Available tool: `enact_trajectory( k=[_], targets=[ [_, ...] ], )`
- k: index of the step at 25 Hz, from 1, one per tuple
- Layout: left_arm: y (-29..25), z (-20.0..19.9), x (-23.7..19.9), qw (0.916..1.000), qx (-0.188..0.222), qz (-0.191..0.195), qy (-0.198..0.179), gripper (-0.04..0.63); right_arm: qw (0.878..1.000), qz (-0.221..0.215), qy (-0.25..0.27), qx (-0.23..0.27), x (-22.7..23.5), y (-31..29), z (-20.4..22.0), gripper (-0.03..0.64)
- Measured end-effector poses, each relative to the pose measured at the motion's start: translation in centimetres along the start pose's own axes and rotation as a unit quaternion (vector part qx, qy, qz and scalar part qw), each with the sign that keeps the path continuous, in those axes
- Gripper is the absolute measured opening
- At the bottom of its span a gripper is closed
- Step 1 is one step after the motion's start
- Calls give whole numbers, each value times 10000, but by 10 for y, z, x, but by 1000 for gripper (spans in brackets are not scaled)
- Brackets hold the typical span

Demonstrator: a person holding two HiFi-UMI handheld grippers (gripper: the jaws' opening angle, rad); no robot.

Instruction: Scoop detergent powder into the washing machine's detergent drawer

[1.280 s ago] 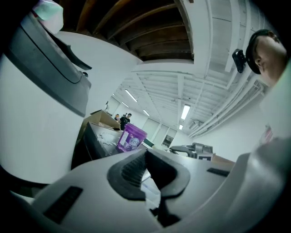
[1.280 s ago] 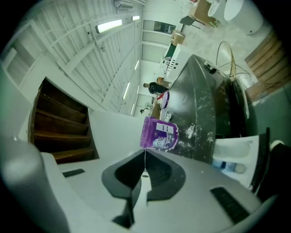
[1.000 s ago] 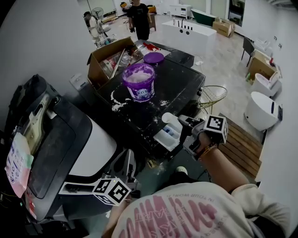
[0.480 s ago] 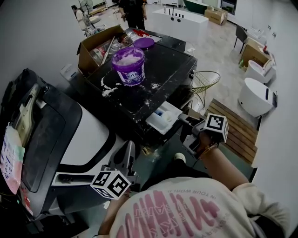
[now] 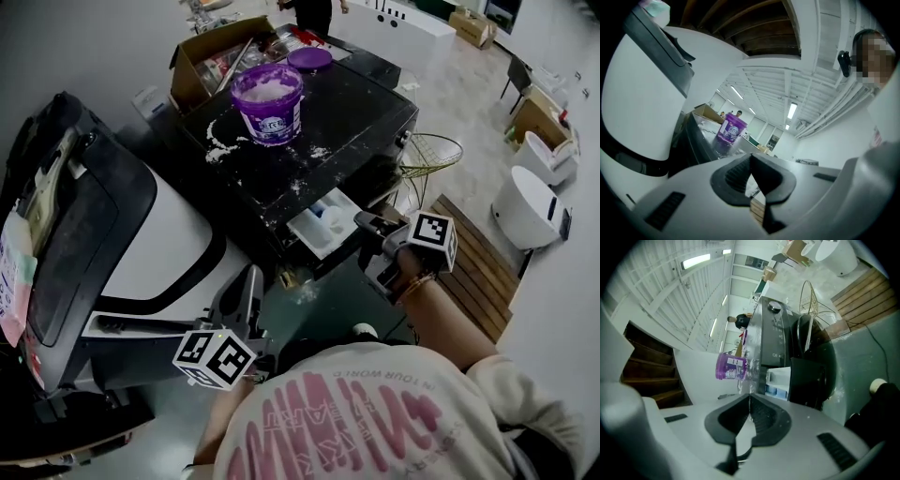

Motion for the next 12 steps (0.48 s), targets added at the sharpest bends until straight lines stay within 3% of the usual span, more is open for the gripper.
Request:
enact_trajectory(
  k=[6, 12],
  targets=[
    [-3, 9, 9, 9964, 367, -740, 169, 2, 9955, 234, 468, -788, 5, -21, -14, 3],
    [11, 22, 15, 9862, 700, -1467, 308, 2, 9851, 216, 952, -1418, 3, -44, -14, 3]
  ],
)
Point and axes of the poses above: the fingertips, and each gripper's own axes: y backward along the fingers, x to its right, z out of its underside, the point moved 1 cm from there along y, backward along the fingers, and after that the axes turned 5 degrees about z, right-handed, at the moved point
